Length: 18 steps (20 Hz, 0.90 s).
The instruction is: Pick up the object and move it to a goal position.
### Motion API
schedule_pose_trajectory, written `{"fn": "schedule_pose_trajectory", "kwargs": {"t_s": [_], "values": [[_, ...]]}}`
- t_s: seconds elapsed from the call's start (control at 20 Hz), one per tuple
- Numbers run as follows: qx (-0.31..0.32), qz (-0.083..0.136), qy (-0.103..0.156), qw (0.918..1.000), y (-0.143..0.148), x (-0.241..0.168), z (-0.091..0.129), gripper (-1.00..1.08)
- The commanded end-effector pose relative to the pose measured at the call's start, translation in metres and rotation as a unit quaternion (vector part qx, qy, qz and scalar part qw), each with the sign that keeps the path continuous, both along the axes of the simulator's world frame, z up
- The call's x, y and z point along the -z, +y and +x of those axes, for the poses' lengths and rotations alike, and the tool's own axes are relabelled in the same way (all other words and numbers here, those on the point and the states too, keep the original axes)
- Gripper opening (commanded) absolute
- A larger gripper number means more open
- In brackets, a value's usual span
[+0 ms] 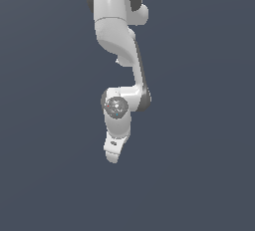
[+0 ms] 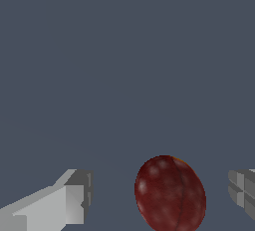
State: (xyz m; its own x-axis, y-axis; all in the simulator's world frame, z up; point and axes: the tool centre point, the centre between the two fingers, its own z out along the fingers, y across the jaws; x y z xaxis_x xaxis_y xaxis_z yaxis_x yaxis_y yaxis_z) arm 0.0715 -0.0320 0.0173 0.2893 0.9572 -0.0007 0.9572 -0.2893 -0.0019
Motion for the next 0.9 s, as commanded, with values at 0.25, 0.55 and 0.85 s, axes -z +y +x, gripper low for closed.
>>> {"fn": "schedule_pose_trajectory", "kwargs": {"t_s": [0.25,0.55,0.85], "values": [[0.0,0.0,-0.001,1.0,0.0,0.0,0.001,-1.0],[0.0,0.0,-0.001,1.0,0.0,0.0,0.001,-1.0],[0.0,0.0,-0.001,1.0,-0.005,-0.012,0.002,-1.0]]}}
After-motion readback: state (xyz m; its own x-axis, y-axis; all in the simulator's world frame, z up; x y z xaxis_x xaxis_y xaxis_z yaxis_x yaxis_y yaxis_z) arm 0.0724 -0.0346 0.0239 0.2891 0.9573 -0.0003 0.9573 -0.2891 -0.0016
